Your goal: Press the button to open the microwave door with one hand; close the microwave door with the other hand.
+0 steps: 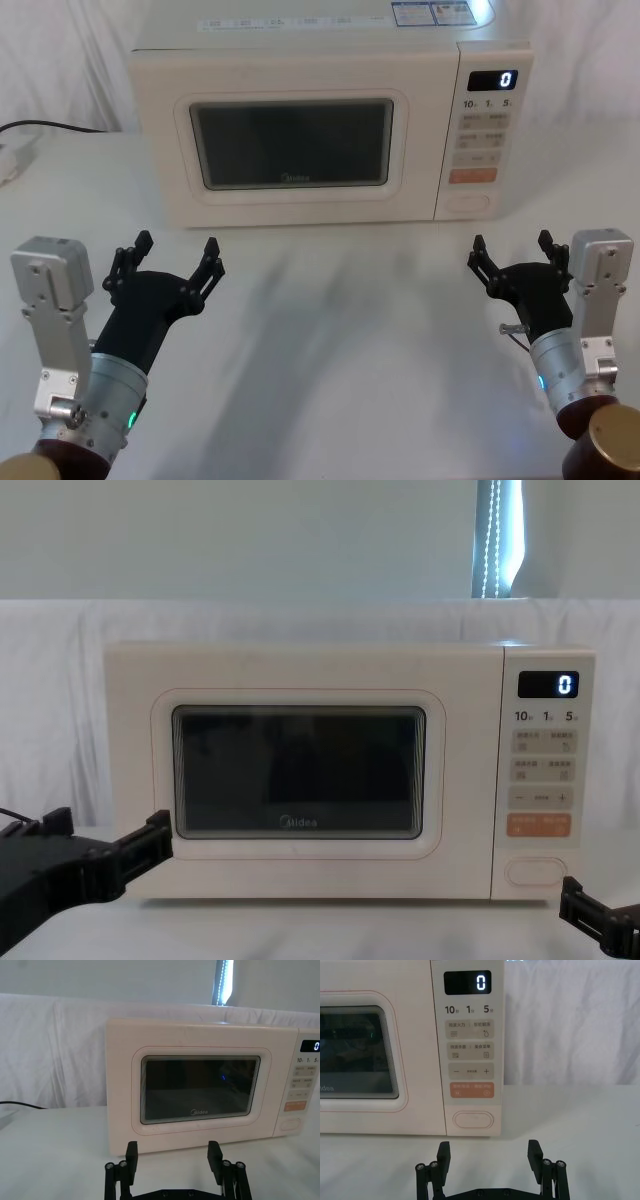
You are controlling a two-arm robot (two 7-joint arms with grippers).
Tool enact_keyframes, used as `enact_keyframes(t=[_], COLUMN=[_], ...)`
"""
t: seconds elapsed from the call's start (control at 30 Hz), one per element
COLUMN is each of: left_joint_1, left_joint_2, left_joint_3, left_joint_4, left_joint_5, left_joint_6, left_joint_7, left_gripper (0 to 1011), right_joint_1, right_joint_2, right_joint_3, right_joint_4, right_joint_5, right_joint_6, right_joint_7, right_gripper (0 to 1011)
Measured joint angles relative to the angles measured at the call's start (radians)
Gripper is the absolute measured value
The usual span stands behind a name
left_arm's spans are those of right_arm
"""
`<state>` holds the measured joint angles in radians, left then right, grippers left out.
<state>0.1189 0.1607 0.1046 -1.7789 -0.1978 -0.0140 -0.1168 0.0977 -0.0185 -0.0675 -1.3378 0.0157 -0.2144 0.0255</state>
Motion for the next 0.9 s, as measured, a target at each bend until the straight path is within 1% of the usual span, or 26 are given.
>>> enact_keyframes(t=[0.1, 0.17, 0.9], left_joint_1=[0.000, 0.000, 0.000], left_joint_2=[0.000, 0.000, 0.000], left_joint_3=[0.000, 0.000, 0.000], left_joint_4=[0.000, 0.000, 0.000], left_joint_5=[0.000, 0.000, 0.000], left_joint_6=[0.000, 0.000, 0.000], left_joint_7=[0.000, 0.000, 0.000], left_gripper=[980, 1001, 1001], right_joint_1=[0.000, 0.000, 0.000], right_joint_2=[0.000, 0.000, 0.000], right_joint_3=[0.000, 0.000, 0.000], right_joint_4=[0.000, 0.000, 0.000], right_joint_5=[0.000, 0.000, 0.000], right_joint_6=[0.000, 0.000, 0.000], right_joint_7=[0.000, 0.000, 0.000], right_gripper=[1002, 1002, 1002])
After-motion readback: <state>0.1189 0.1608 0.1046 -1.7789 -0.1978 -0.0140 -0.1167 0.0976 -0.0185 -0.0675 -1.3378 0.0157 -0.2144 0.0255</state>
